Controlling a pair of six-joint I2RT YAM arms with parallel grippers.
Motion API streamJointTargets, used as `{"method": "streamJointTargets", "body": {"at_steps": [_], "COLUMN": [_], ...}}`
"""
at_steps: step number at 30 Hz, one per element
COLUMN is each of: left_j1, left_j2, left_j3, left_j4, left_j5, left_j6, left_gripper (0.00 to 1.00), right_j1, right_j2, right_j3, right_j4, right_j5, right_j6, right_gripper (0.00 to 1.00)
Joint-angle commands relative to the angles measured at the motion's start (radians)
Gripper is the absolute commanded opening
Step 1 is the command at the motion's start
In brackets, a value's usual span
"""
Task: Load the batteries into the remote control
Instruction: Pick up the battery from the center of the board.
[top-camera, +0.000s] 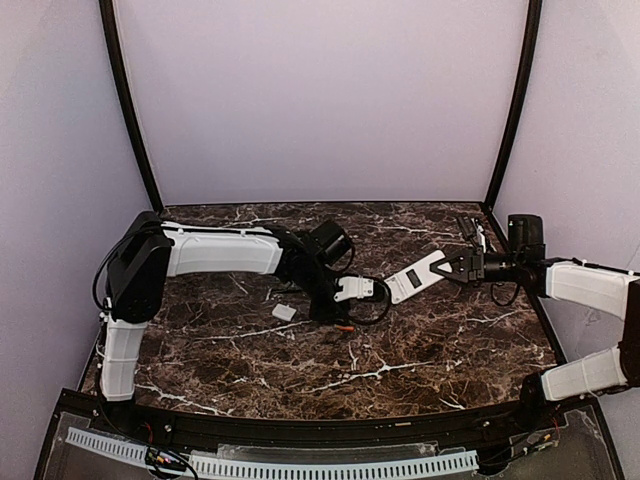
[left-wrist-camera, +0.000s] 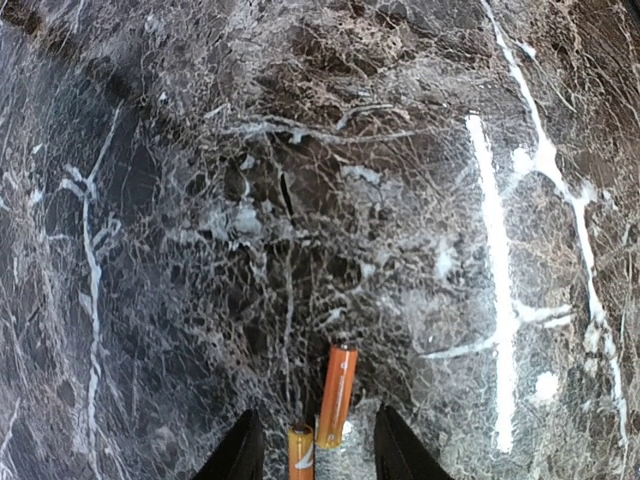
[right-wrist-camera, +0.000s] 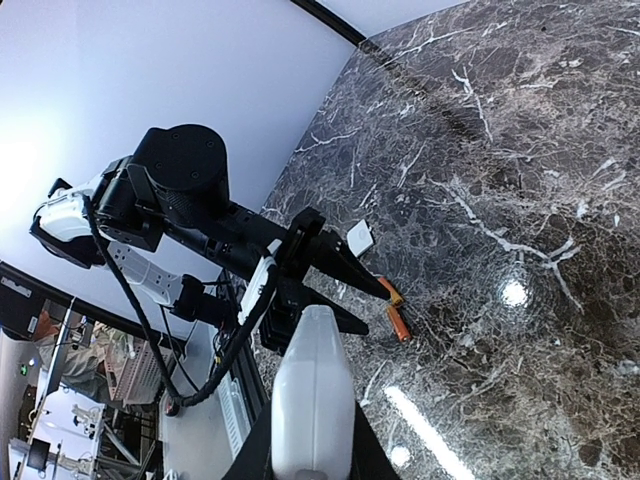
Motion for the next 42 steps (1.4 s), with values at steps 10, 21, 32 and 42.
{"method": "streamJointTargets", "body": {"at_steps": [10,21,32,42], "left_j1": [-0.044,-0.063,-0.097,-0.04], "left_j2": [0.11,0.162,0.073,-0.343], "left_j3": [0.137,0.209,0.157,-0.297], "left_j4": [-0.124,-0.206,-0.221,0.44], "left_j5": [-0.017,-0.018,0.01,-0.173], "left_j6": [0.051,0.053,-0.133,-0.598], "left_gripper": [0.3,0.13,0.01,0.0], "right_j1": [-0.079,-0.102,-0.102,-0.002], "right_j2": [-0.033,-0.022,-0.033,-0.075], "right_j3": [-0.02,-0.019,-0.048,-0.106], "right_j4": [0.005,0.003,0.085,0.267], "right_j5": [0.01,-0.001,-0.035,0.081], "right_j6": [-0.013,-0.022,0.016,0.153], "right_gripper": [0.0,0.0,0.0,0.0]}}
